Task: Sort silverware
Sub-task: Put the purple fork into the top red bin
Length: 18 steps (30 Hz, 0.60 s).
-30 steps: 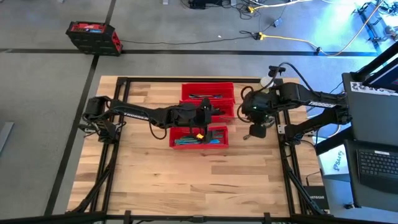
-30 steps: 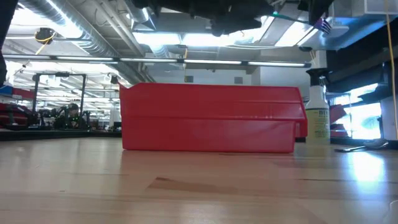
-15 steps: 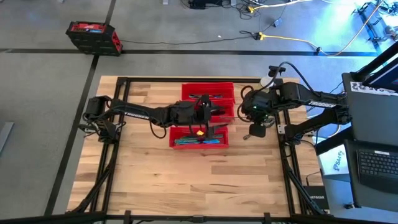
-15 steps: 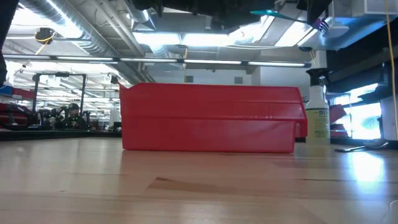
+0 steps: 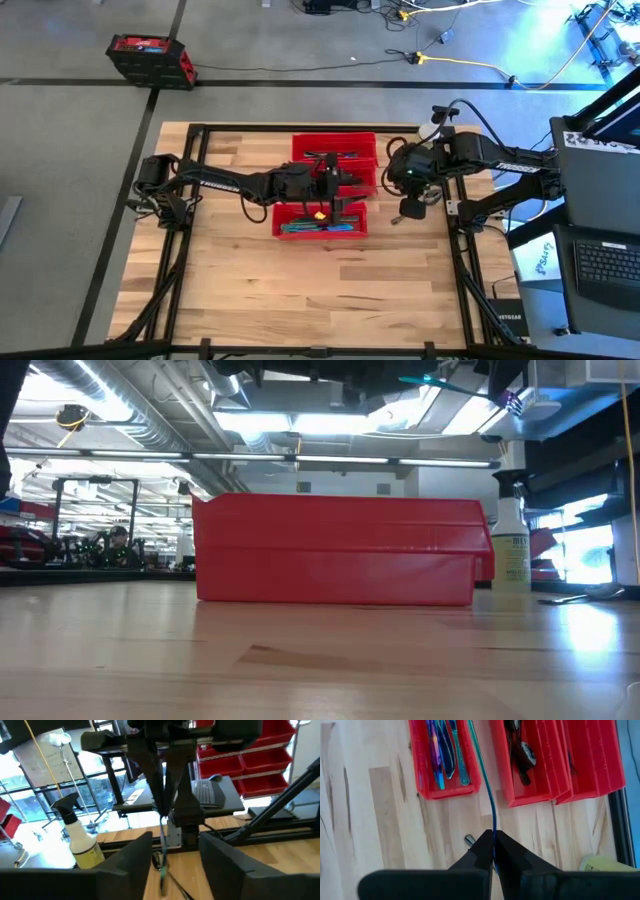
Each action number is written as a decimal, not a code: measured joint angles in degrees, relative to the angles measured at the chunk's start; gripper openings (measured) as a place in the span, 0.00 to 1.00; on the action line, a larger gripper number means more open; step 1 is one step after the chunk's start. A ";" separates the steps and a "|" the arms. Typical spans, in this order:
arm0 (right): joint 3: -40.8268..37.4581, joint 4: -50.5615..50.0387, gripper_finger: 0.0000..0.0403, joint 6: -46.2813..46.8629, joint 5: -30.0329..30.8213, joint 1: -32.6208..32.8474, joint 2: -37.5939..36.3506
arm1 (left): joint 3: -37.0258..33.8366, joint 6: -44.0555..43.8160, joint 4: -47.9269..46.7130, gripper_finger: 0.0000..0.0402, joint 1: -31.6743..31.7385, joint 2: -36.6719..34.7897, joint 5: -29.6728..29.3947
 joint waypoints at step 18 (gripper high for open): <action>0.00 1.17 0.00 -0.17 0.00 0.02 0.02 | 0.00 0.42 1.54 0.07 0.04 0.00 4.54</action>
